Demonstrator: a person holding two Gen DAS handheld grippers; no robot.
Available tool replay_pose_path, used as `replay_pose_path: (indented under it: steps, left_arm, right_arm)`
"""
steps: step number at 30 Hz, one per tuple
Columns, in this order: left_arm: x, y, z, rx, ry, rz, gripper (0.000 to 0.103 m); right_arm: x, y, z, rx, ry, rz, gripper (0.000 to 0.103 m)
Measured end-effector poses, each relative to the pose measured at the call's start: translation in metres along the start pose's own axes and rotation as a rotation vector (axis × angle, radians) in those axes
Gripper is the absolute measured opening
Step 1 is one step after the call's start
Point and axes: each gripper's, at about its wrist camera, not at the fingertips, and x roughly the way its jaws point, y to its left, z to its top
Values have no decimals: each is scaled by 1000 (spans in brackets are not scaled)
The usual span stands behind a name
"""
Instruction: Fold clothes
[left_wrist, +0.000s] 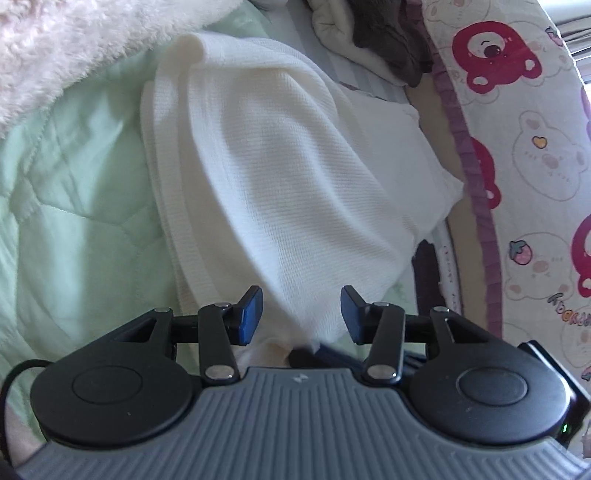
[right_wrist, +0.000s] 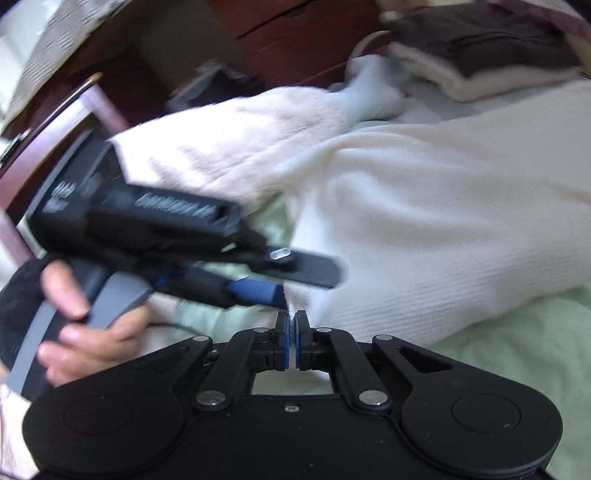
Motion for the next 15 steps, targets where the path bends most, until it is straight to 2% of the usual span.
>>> replay_pose_path:
  steps: [1, 3, 5, 7, 10, 11, 12, 13, 14, 15]
  left_arm:
    - [3, -1, -1, 17, 3, 1, 41]
    - [9, -7, -6, 80, 19, 23, 0]
    - [6, -18, -14, 175, 4, 45, 1]
    - [-4, -35, -22, 312, -51, 109, 1]
    - [-16, -51, -31, 399, -96, 118, 1]
    - [-18, -52, -31, 402, -94, 109, 1]
    - [-20, -53, -31, 405, -92, 101, 1]
    - [-20, -52, -31, 402, -83, 89, 1]
    - [-17, -50, -30, 384, -58, 70, 1]
    - [-14, -47, -28, 366, -33, 51, 1]
  right_arm:
    - [1, 3, 0, -15, 6, 11, 4]
    - [0, 4, -1, -21, 4, 24, 5]
    - [-5, 4, -4, -16, -7, 41, 5]
    - [-15, 2, -5, -1, -26, 53, 5]
    - [-38, -13, -2, 65, -84, 37, 8]
    - [-47, -23, 1, 100, -117, -5, 9]
    - [-57, -38, 4, 154, -146, -62, 18]
    - [-67, -55, 7, 218, -172, -119, 33]
    - [-75, -74, 11, 294, -191, -173, 41]
    - [-81, -94, 12, 366, -204, -206, 43]
